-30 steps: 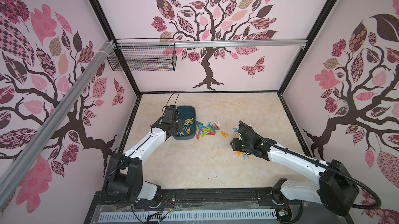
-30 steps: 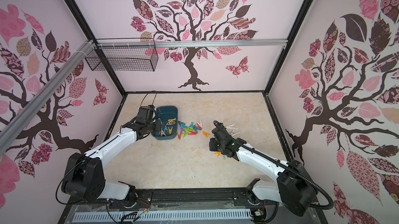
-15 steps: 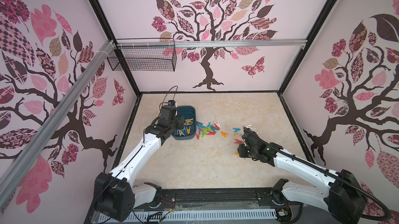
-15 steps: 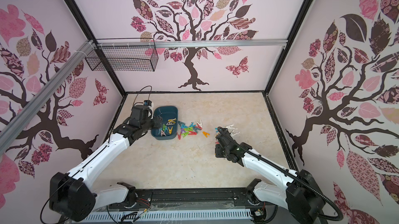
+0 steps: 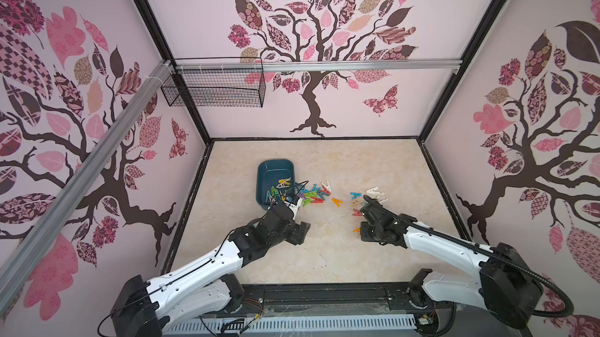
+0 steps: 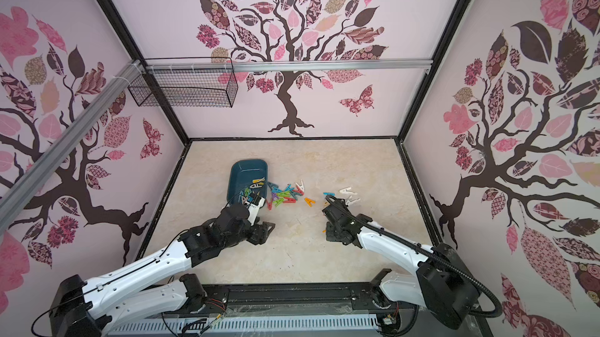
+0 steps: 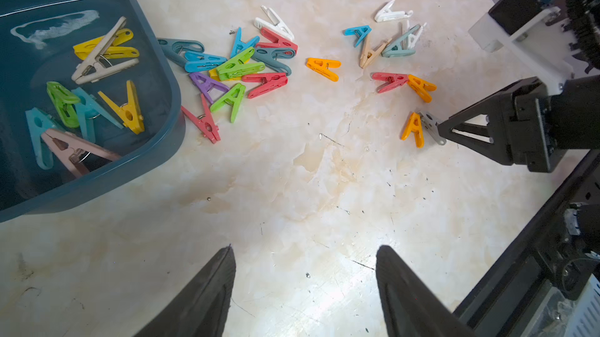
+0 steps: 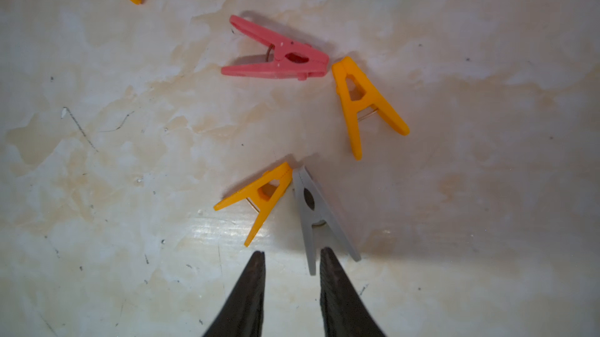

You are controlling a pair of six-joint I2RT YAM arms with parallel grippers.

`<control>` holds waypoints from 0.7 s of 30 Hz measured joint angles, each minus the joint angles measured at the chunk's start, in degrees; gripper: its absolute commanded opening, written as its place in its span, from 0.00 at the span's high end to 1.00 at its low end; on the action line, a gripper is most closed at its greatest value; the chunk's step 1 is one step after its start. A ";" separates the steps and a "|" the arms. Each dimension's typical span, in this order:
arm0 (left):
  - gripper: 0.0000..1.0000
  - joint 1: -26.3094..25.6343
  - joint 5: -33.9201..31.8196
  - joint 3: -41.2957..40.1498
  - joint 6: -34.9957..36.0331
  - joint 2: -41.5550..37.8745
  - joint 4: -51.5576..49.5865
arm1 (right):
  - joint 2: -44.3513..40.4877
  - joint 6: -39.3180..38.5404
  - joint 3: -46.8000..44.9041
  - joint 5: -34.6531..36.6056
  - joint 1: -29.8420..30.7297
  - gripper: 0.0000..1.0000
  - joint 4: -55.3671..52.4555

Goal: Put the clothespins into the storage box
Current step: Place the clothespin in the storage box, then pick up the clothespin from the center of the board.

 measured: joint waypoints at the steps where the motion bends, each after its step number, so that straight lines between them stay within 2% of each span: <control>1: 0.28 -0.02 -0.31 0.00 -0.13 0.11 0.42 | 0.28 0.09 0.00 0.11 0.00 0.68 0.02; 10: 0.28 -0.04 -1.18 0.00 0.04 4.59 2.95 | 3.21 1.51 -2.51 0.57 0.00 0.75 2.03; 16: 0.27 -0.04 -2.62 0.00 -0.37 3.74 3.28 | 7.39 1.22 -0.28 0.17 0.00 0.84 3.39; 21: 0.26 0.59 -7.15 0.00 -0.52 0.61 1.16 | 7.69 0.24 0.22 -0.87 -0.17 0.90 3.23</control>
